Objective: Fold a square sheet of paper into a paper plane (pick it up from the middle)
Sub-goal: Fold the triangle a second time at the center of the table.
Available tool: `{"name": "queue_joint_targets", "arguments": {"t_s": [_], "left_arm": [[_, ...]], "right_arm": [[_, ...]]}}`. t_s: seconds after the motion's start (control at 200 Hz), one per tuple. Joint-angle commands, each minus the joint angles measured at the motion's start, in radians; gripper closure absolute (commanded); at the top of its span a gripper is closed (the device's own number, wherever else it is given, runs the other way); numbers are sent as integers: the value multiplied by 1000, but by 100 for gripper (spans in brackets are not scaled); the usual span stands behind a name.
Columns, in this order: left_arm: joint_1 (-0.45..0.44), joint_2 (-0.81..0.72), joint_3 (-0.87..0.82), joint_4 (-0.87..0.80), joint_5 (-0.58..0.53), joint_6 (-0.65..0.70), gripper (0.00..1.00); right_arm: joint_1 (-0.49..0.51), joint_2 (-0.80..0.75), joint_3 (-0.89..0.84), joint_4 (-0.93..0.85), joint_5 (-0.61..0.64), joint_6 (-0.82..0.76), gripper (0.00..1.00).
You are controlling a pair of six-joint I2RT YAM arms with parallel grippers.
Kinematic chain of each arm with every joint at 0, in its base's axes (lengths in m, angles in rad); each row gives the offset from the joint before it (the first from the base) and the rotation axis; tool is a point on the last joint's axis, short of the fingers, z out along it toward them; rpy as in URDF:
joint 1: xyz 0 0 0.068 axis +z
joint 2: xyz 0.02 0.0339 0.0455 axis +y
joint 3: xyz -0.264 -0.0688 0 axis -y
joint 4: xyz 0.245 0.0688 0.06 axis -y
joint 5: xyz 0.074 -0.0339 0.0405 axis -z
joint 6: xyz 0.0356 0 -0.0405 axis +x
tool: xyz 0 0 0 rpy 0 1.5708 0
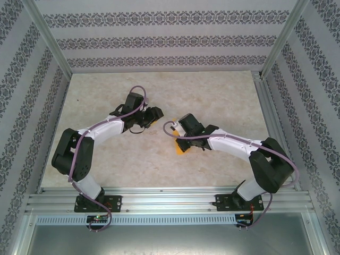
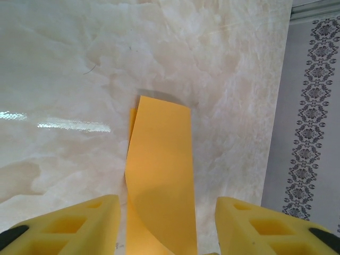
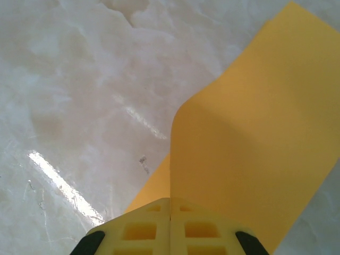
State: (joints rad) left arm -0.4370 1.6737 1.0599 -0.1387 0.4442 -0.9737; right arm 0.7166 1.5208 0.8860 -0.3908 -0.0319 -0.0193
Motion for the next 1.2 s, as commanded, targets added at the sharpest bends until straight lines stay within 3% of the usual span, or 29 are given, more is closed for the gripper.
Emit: {"name": "queue_joint_targets", "arguments": {"t_s": [0.0,0.285,0.689,0.899,1.069,1.194], "left_arm": [[-2,-15,23,-20,26,29,48],[-2,-80,40,-104,-48,74,48],[16,-238,36,-246,-208,123,48],[20,-242,22,-238,-193,127,48],[20,-202,-2,-167,-88,120,47],[10,-156,-6,-128,-24,122,47]], "right_arm": [[-30,-81,-39,8,54,123,100],[-21,-122,67,-82,73,134,100],[65,-113,156,14,124,297,100],[149,-95,68,82,93,246,100],[180,-106,-30,133,132,343,100],[153,-123,-98,186,61,420,100]]}}
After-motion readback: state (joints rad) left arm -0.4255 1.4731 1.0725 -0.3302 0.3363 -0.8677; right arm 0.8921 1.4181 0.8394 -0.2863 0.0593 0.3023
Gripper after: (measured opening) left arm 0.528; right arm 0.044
